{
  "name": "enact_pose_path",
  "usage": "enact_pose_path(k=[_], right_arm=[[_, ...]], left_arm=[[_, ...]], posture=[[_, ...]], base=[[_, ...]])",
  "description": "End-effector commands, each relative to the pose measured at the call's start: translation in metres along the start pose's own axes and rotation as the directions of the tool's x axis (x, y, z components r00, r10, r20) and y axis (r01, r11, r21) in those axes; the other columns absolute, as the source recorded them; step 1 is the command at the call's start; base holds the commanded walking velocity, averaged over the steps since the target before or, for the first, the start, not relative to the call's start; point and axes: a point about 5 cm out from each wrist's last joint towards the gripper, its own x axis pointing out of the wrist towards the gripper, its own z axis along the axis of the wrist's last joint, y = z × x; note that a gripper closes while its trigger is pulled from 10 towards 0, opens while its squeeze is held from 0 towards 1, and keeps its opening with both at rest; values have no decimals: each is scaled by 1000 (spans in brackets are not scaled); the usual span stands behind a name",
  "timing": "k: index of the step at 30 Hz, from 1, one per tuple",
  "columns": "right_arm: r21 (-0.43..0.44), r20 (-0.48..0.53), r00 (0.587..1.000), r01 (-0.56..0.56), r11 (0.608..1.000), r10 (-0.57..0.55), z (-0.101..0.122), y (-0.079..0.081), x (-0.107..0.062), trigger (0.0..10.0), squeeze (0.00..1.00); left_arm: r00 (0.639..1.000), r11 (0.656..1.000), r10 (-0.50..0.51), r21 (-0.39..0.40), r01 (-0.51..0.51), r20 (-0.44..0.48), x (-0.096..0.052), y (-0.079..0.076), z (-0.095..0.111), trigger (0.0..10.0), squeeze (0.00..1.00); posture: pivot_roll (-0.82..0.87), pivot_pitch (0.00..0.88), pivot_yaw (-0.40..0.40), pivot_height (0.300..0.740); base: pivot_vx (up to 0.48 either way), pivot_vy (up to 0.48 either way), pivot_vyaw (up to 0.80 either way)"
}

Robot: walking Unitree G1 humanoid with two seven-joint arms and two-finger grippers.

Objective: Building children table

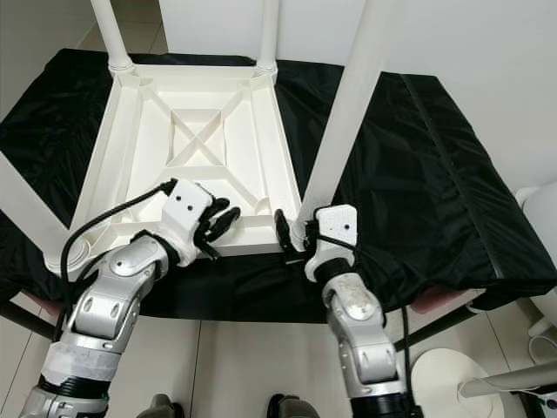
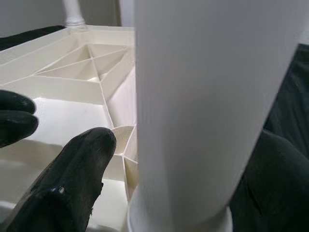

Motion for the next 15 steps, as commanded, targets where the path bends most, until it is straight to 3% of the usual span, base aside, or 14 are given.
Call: enact_pose_path(k=[1,6,10,12,15], right_arm=[[-2,4,1000,-24,1000,24,1,-6,0,10000,0],[-61,-8,980,-200,978,200,5,-19,9,10000,0],[-68,-24,967,-254,965,253,3,-24,11,10000,0],[-69,-30,966,-259,963,258,2,-25,10,0,0],[-51,-26,964,-265,963,264,1,-25,6,0,0]], left_arm=[[998,998,64,-10,-64,2,-1,-1,0,10000,0],[1000,1000,-9,-21,9,24,-4,-9,0,10000,0],[999,1000,-24,1,24,33,-2,-10,2,10000,0],[999,1000,-19,4,19,28,-2,-9,2,10000,0],[1000,1000,-24,2,24,20,-3,-12,0,10000,0]], posture=[[-8,132,-48,740],[-27,139,-42,740],[-24,144,-44,740],[-25,144,-41,740],[-25,150,-41,740]], base=[[0,0,0],[0,0,0],[0,0,0],[0,0,0],[0,0,0]])
